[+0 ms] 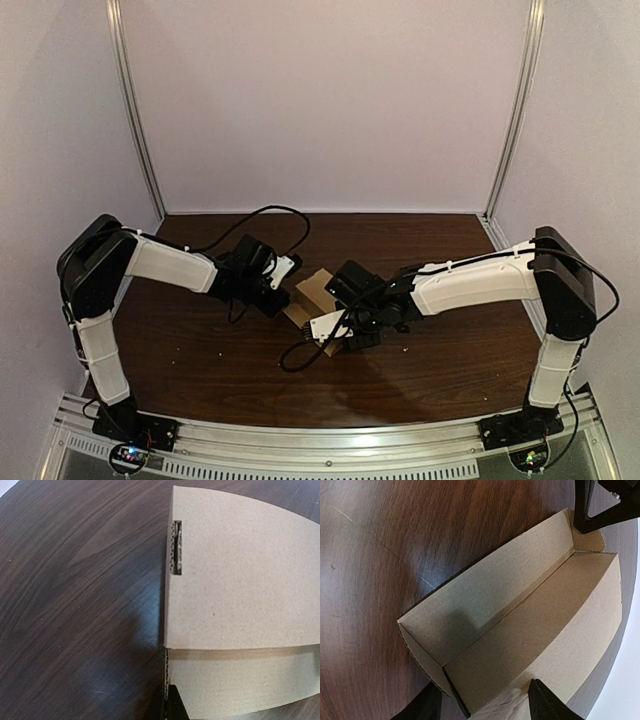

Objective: Fold the paper box

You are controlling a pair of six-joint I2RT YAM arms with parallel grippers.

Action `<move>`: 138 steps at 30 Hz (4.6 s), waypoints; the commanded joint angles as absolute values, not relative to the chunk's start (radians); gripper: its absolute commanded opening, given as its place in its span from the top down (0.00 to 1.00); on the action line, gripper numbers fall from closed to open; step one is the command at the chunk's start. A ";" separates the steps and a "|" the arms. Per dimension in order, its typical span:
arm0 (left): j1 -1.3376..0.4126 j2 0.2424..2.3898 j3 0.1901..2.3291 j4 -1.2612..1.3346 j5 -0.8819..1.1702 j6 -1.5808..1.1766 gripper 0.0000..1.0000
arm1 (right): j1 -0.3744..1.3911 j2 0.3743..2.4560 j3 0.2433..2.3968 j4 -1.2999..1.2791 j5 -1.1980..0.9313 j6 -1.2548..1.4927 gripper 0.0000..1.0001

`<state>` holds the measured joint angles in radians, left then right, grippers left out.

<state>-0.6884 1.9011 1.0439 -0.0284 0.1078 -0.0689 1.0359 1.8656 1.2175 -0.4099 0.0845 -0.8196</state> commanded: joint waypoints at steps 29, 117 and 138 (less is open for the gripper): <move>-0.729 1.920 1.189 -0.187 0.077 -0.076 1.00 | 1.036 1.925 1.229 -0.508 0.003 -0.828 0.39; -0.739 2.231 1.841 -0.931 0.105 -0.143 1.00 | 1.039 1.972 1.286 -0.704 -0.120 -0.907 0.41; -0.739 2.337 2.010 -1.086 0.149 -0.154 1.00 | 1.071 1.990 1.300 -0.697 -0.069 -0.887 0.41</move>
<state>-0.7200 2.3135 1.9812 -1.0733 0.0586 -0.1299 1.0443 1.9190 1.3418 -0.5900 0.0181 -0.8936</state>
